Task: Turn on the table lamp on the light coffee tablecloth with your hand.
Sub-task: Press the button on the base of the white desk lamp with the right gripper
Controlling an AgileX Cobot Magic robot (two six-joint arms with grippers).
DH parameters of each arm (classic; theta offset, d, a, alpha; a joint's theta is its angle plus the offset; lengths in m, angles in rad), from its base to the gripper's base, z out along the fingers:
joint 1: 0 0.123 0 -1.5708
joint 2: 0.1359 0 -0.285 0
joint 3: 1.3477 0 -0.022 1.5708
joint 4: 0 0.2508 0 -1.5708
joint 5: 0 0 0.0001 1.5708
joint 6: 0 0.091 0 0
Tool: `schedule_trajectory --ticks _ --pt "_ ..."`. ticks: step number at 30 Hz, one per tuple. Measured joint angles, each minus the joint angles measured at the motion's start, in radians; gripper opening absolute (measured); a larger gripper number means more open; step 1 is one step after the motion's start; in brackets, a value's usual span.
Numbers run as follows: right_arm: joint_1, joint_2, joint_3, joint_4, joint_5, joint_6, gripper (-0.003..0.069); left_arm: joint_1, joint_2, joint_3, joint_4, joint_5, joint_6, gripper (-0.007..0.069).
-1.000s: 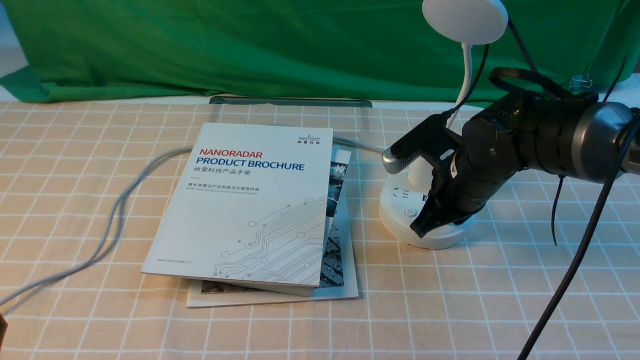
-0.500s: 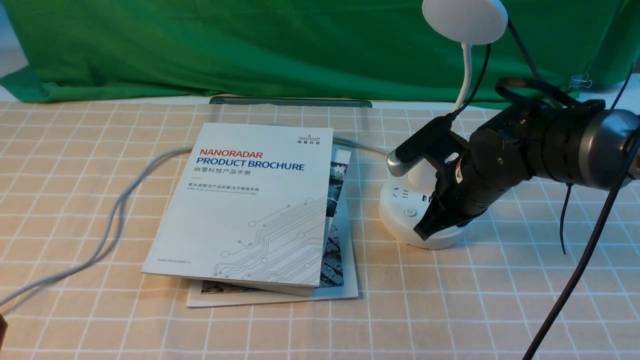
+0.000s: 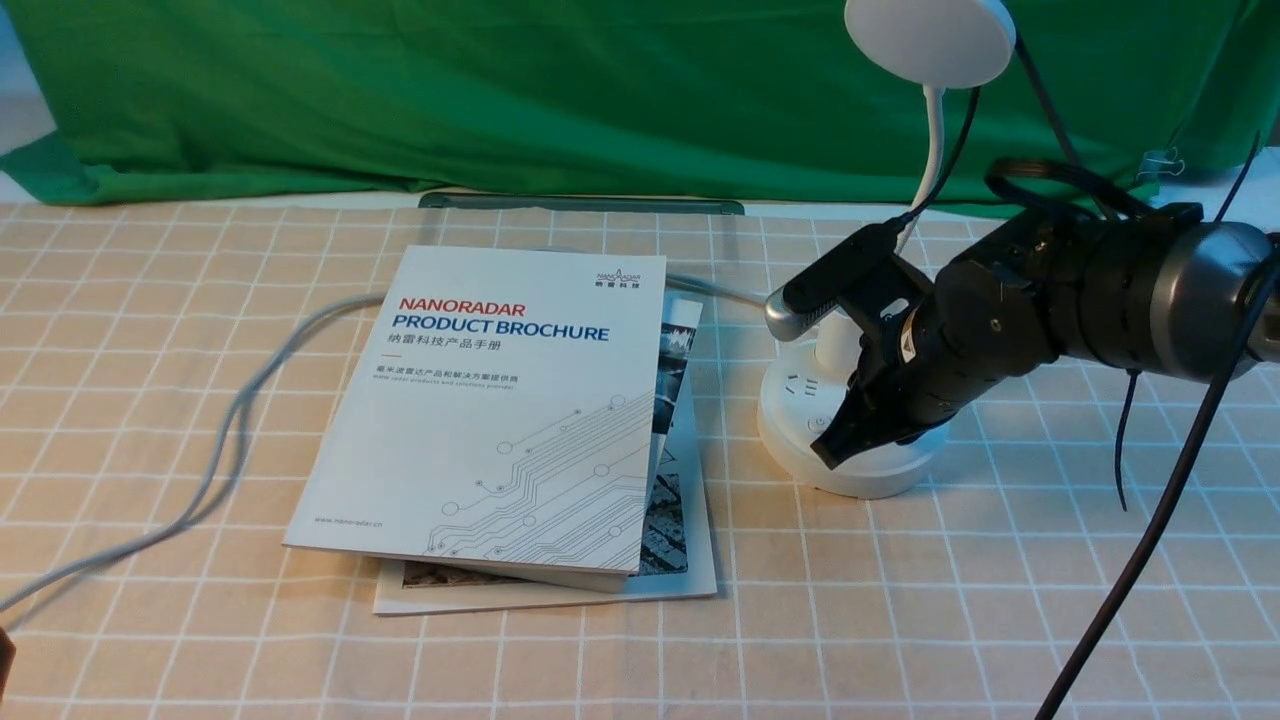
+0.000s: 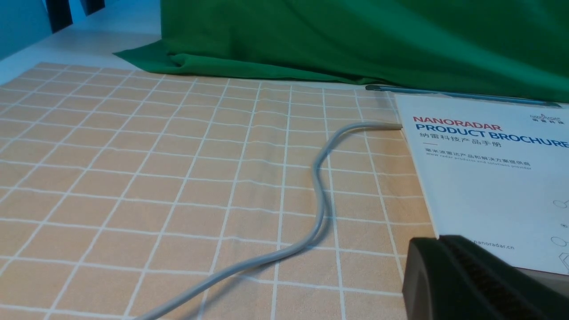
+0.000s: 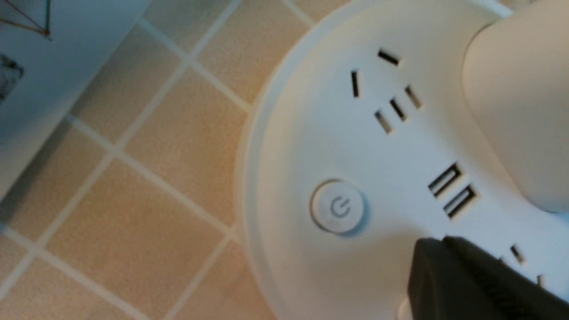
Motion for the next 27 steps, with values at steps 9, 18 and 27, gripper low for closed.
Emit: schedule_trajectory --ticks 9,18,27 --pt "0.0 0.014 -0.006 -0.004 0.004 0.0 0.003 0.0 0.0 0.0 0.0 0.0 0.0 0.0021" --pt "0.0 -0.018 0.0 0.0 0.025 0.001 0.003 0.0 0.0 0.0 0.0 0.0 0.0 0.0021" --pt "0.0 -0.02 0.002 0.0 0.048 0.001 0.003 0.0 0.0 0.0 0.0 0.0 0.0 0.0021"
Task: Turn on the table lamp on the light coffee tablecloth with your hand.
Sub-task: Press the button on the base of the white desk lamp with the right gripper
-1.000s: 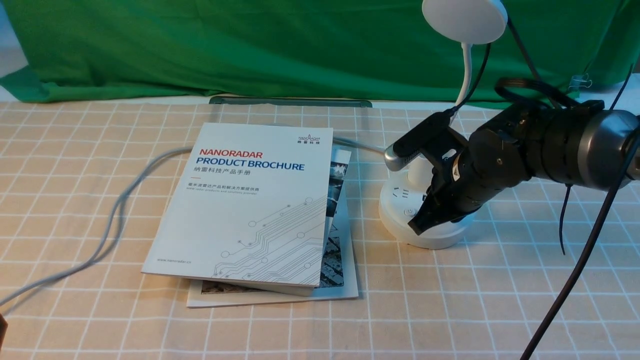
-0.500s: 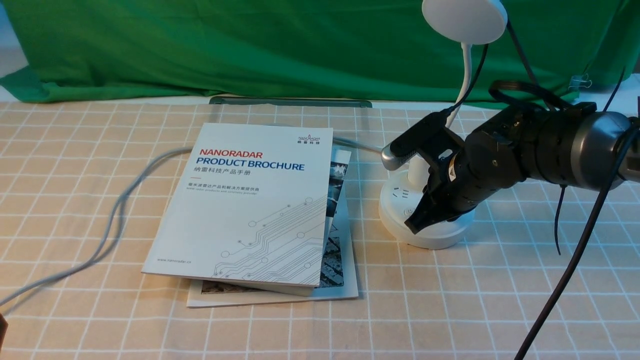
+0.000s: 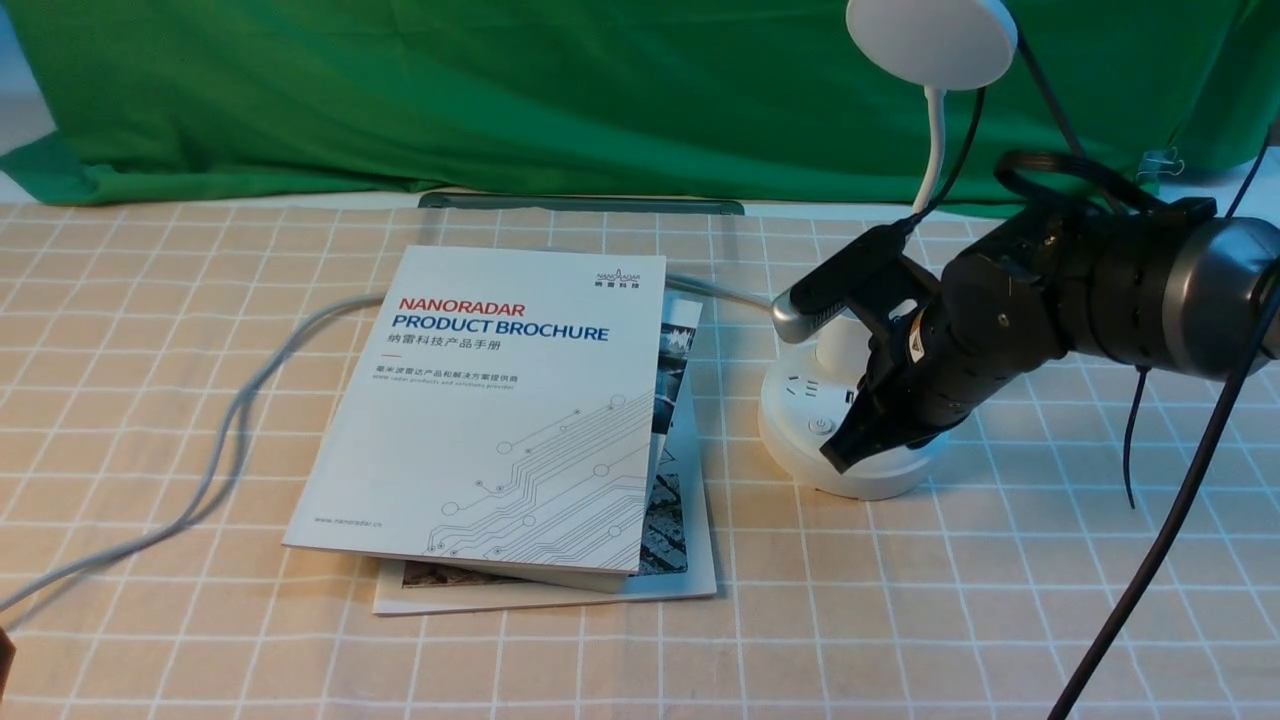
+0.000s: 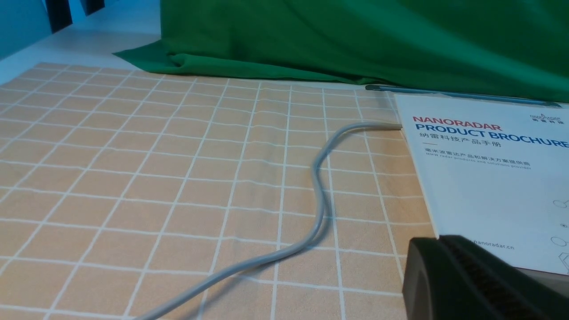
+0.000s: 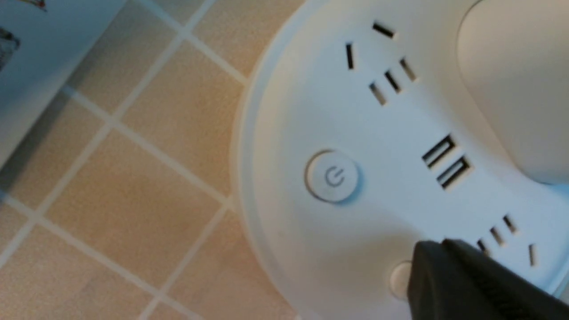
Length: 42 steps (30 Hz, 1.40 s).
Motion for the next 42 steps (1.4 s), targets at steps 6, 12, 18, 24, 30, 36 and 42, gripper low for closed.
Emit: schedule_trajectory --ticks 6,12,18,24,30,36,42 --pt "0.0 0.016 -0.003 -0.001 0.0 -0.002 0.003 0.0 0.0 0.0 0.0 0.0 0.0 0.0021" --pt "0.0 0.023 -0.004 -0.004 0.003 -0.002 0.003 0.0 0.0 0.0 0.0 0.0 0.0 0.0021" --pt "0.0 0.007 0.013 -0.007 -0.011 -0.001 0.003 0.0 0.0 0.0 0.0 0.0 0.0 0.0021" --pt "-0.001 -0.016 0.026 -0.005 -0.017 -0.001 0.003 0.0 0.0 0.0 0.0 0.0 0.0 0.0021" --pt "-0.011 -0.017 0.026 -0.004 -0.027 -0.001 0.003 0.0 0.0 0.0 0.0 0.0 0.0 0.0021" --pt "-0.011 -0.017 0.026 -0.003 -0.036 0.0 0.003 0.0 0.0 0.0 0.0 0.0 0.0 0.0021" --pt "-0.011 -0.097 0.059 -0.001 -0.016 0.03 0.003 0.0 0.0 0.0 0.0 0.0 0.0 0.0021"
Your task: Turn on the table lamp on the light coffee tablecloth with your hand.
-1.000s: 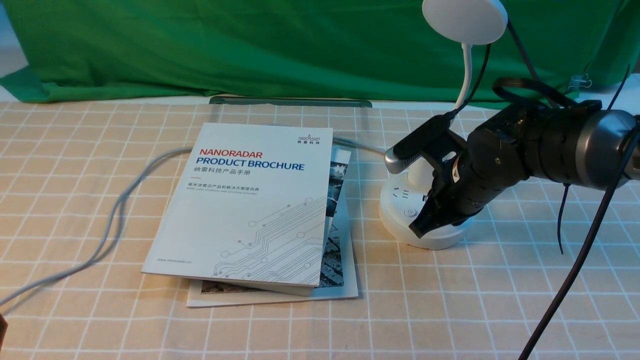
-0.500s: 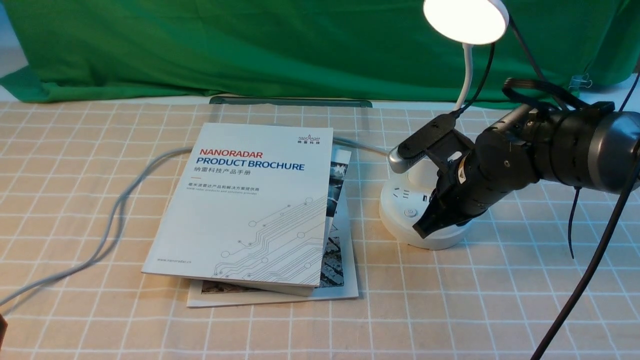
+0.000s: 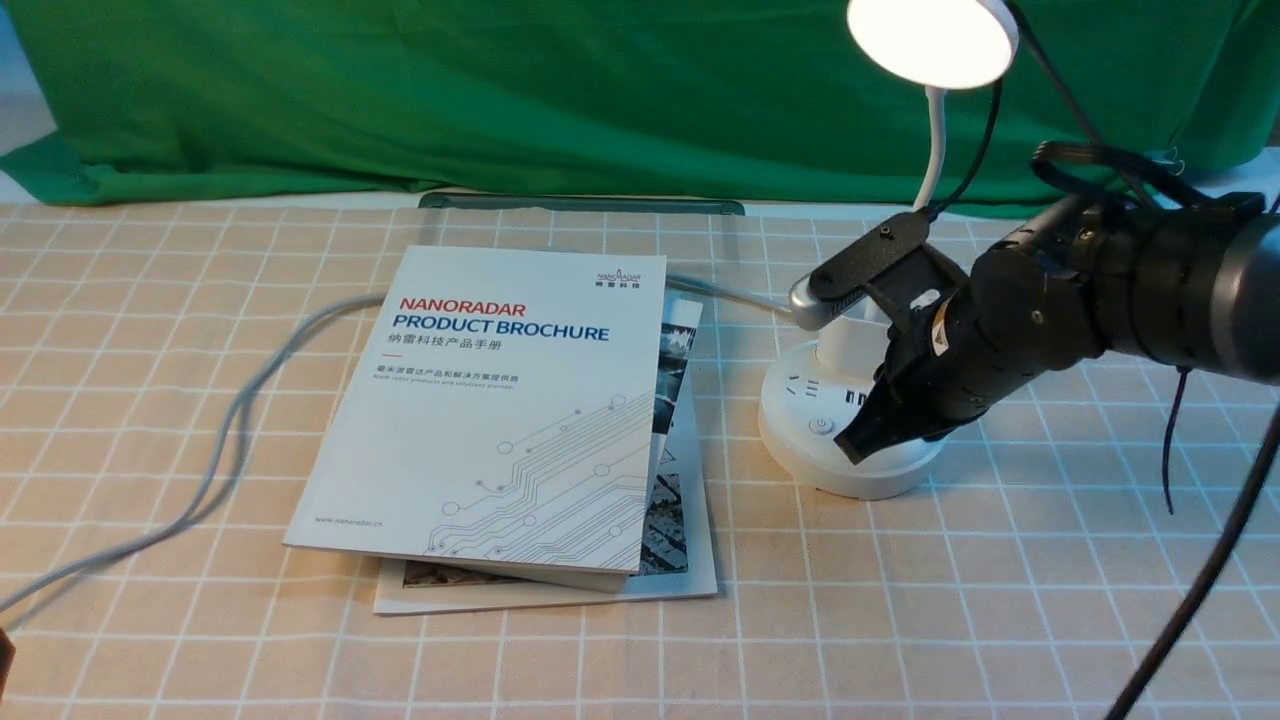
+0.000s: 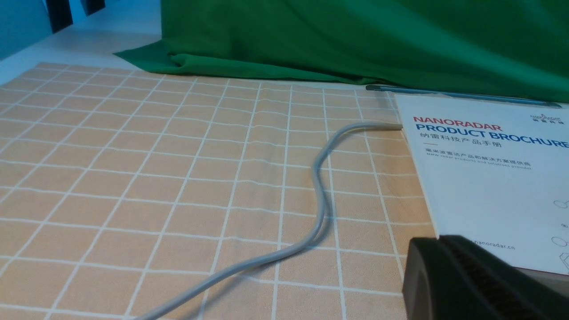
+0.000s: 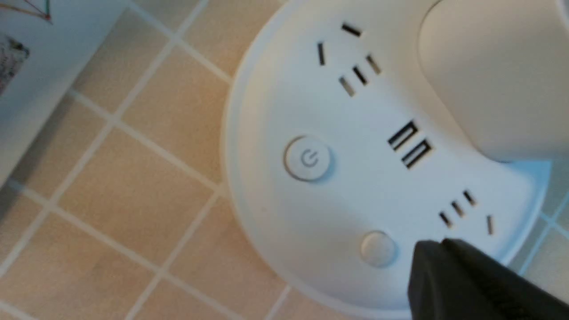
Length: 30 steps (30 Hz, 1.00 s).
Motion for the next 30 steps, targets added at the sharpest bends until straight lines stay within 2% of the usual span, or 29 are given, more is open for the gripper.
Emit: schedule_trajectory --ticks 3,13,19,30 --pt "0.0 -0.095 0.067 0.0 -0.015 0.02 0.003 0.0 0.0 0.0 0.0 0.0 0.0 0.0021" --pt "0.0 -0.765 0.452 0.007 -0.164 0.07 0.0034 0.0 0.0 0.0 0.0 0.0 0.0 0.0021" --pt "0.0 -1.07 0.538 0.005 -0.125 0.152 0.0045 0.0 0.0 0.0 0.0 0.0 0.0 0.0021" --pt "0.0 -1.427 0.684 0.003 -0.117 0.128 0.0075 0.0 0.0 0.0 0.0 0.0 0.0 0.0021"
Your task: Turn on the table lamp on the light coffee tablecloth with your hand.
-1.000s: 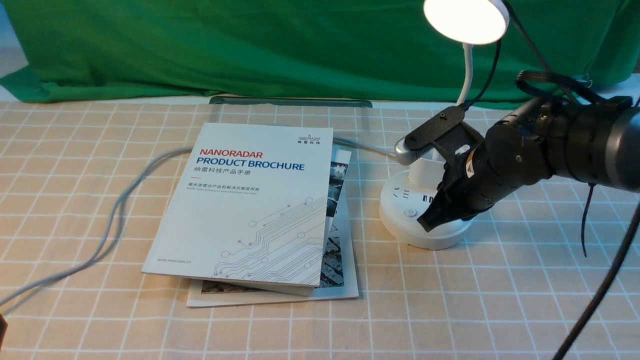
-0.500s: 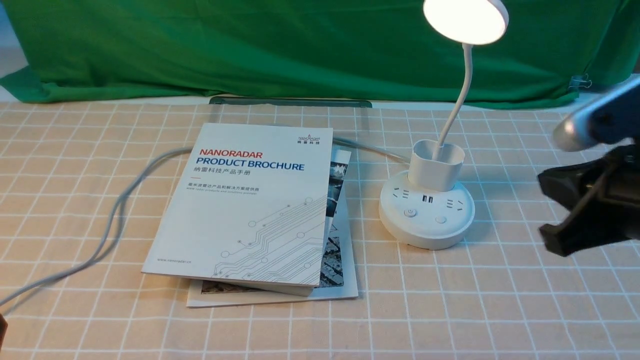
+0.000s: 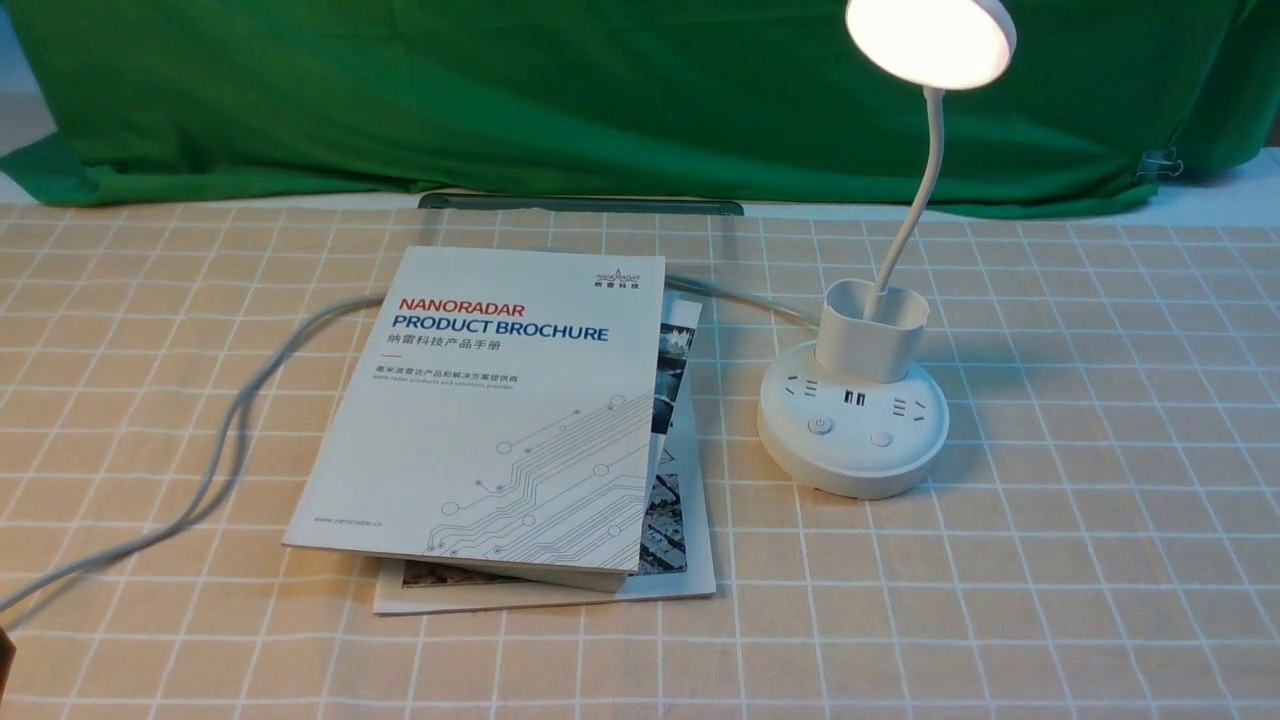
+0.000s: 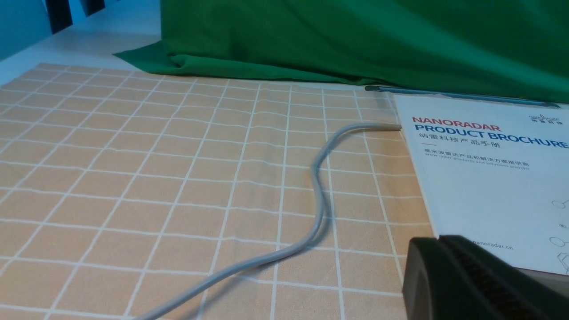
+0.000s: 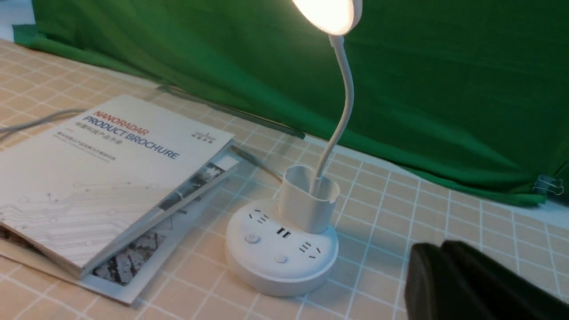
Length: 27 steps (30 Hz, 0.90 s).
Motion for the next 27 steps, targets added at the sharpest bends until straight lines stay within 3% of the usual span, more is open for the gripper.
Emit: schedule_trajectory --ticks 9,20,27 --pt "-0.043 -0.247 0.326 0.073 -0.19 0.022 0.0109 0.0 0.0 0.0 0.0 0.0 0.0 0.0021" --pt "-0.417 -0.389 0.536 0.109 -0.287 0.061 0.0139 0.0 0.0 0.0 0.0 -0.001 0.0 0.0021" --pt "-0.433 -0.389 0.54 0.112 -0.226 0.074 0.0153 0.0 0.0 0.0 0.0 0.0 0.0 0.0021"
